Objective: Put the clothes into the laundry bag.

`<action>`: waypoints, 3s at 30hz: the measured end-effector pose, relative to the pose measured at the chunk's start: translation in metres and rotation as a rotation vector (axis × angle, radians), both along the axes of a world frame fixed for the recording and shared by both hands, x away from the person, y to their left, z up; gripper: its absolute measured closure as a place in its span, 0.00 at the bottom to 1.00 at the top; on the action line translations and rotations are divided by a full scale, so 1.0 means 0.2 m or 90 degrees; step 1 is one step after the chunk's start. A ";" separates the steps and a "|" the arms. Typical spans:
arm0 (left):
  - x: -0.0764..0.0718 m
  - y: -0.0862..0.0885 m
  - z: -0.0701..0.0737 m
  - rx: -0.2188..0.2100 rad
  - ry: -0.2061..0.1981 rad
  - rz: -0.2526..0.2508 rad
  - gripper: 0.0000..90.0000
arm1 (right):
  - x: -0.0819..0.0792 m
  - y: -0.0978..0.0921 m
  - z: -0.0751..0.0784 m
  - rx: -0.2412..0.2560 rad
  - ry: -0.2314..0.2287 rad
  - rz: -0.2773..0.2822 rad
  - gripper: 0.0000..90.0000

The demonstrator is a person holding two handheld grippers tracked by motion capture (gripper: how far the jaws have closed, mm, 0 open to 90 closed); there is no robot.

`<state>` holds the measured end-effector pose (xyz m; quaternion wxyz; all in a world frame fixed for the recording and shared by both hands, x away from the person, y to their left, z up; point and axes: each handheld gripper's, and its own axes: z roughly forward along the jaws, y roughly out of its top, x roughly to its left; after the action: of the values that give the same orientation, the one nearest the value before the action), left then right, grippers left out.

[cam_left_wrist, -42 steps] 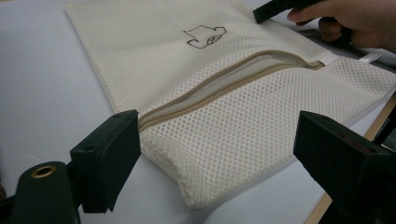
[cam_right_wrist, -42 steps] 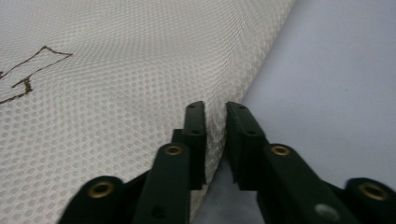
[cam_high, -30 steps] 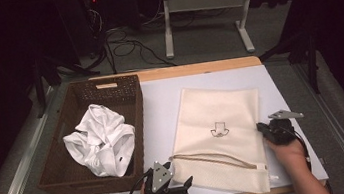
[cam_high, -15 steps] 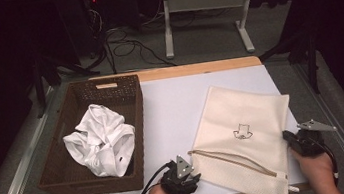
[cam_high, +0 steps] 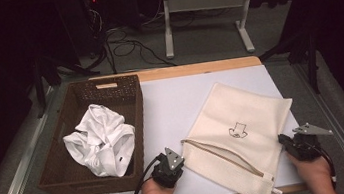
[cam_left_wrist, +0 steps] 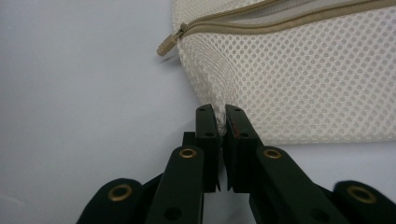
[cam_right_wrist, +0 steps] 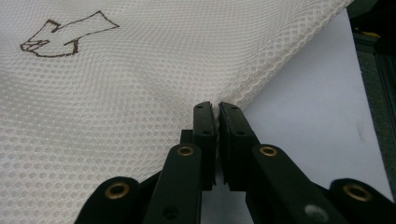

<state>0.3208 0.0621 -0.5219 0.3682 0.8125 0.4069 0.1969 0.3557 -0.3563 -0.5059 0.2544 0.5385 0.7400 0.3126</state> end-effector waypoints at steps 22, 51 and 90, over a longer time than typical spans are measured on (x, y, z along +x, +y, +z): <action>-0.08 -0.03 0.12 -0.039 -0.083 -0.034 0.00 | -0.32 0.20 0.11 0.043 -0.118 0.082 0.00; -0.20 0.21 0.55 -0.155 -0.188 -0.011 0.01 | -0.30 0.23 0.09 0.023 -0.116 0.101 0.00; -0.21 1.13 0.67 -0.164 -0.245 0.279 0.04 | -0.27 0.27 0.07 0.006 -0.119 0.085 0.00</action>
<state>0.2779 0.2887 -0.3884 0.4868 0.6000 0.5168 0.3685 0.3011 -0.3032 -0.4924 0.2983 0.4576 0.7459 0.3811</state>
